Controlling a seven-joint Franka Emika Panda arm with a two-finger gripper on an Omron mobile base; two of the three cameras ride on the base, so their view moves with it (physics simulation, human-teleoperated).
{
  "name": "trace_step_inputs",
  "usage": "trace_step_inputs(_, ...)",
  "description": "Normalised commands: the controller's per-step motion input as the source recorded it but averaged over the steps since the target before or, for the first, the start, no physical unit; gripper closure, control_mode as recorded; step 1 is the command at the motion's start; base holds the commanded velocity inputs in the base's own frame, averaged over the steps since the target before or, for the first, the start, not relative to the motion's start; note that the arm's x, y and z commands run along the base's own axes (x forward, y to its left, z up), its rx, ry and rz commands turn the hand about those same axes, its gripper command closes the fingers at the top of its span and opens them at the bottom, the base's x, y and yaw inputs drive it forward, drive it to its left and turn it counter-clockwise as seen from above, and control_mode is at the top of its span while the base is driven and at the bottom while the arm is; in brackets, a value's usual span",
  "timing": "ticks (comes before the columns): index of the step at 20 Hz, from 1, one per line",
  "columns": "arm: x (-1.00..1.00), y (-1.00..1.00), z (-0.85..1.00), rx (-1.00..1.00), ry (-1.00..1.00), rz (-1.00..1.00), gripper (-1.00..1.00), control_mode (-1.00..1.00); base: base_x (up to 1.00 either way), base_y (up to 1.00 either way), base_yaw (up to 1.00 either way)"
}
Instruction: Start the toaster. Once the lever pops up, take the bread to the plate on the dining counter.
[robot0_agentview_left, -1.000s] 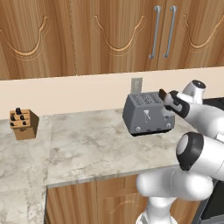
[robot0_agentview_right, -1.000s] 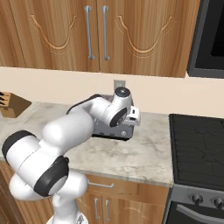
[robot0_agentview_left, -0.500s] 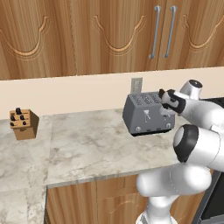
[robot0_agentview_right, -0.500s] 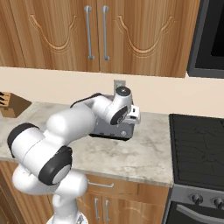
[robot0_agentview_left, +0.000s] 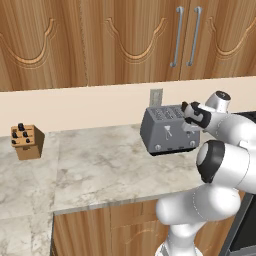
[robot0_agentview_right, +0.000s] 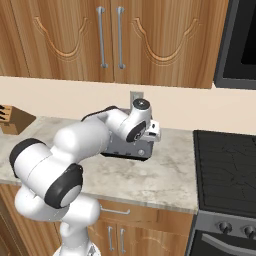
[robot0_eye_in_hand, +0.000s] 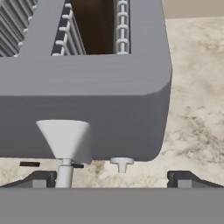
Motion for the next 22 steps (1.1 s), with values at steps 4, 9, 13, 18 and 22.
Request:
trace_step_inputs(4, 0.00, 0.00, -0.01, 0.00, 0.00, 0.00, -1.00, -1.00, 0.00, 0.00, 0.00)
trace_step_inputs(9, 0.00, 0.00, -0.08, 0.00, 0.00, 0.00, -1.00, -1.00, 0.00, 0.00, 0.00)
trace_step_inputs(13, 0.00, 0.00, -0.11, 0.00, 0.00, 0.00, -1.00, -1.00, 0.00, 0.00, 0.00)
trace_step_inputs(18, 0.00, 0.00, -0.12, 0.00, 0.00, 0.00, -1.00, -1.00, 0.00, 0.00, 0.00)
trace_step_inputs(22, 0.00, 0.00, -0.13, 0.00, 0.00, 0.00, -1.00, -1.00, 0.00, 0.00, 0.00)
